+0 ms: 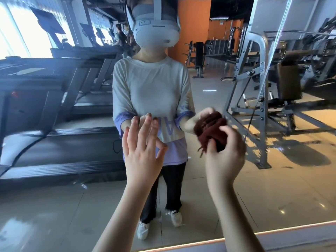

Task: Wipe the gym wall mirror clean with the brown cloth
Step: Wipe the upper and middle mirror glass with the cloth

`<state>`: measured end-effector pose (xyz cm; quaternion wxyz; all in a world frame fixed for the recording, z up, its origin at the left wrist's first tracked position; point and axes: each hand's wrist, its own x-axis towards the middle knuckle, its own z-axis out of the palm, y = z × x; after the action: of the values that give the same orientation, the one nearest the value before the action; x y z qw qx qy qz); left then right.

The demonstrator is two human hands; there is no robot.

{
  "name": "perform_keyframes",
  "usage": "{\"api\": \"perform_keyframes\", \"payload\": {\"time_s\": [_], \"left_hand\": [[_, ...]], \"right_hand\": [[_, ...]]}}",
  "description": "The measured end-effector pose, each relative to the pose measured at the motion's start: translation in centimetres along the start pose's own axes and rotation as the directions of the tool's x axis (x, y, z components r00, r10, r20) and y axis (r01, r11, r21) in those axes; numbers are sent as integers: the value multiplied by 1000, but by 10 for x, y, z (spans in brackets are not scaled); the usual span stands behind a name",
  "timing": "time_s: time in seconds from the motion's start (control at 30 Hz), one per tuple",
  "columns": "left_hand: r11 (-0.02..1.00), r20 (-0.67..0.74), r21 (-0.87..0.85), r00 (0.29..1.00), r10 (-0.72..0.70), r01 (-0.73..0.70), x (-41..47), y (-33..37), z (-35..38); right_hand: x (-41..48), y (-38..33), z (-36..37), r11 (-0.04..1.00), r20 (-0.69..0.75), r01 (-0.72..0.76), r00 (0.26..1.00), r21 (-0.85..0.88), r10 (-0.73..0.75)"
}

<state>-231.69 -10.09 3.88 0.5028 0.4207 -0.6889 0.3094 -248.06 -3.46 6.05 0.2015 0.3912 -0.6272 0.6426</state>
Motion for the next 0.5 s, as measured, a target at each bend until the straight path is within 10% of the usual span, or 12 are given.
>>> {"api": "perform_keyframes", "payload": {"time_s": [0.13, 0.33, 0.5], "left_hand": [[1000, 7, -7, 1000, -3, 3, -1, 1, 0], [1000, -10, 2, 1000, 5, -5, -1, 2, 0], [1000, -6, 2, 1000, -3, 3, 0, 1, 0]], "right_hand": [[-11, -5, 1, 994, 135, 103, 985, 22, -105], [7, 19, -8, 988, -6, -145, 989, 62, 145], [-19, 20, -2, 998, 161, 47, 985, 37, -53]]}}
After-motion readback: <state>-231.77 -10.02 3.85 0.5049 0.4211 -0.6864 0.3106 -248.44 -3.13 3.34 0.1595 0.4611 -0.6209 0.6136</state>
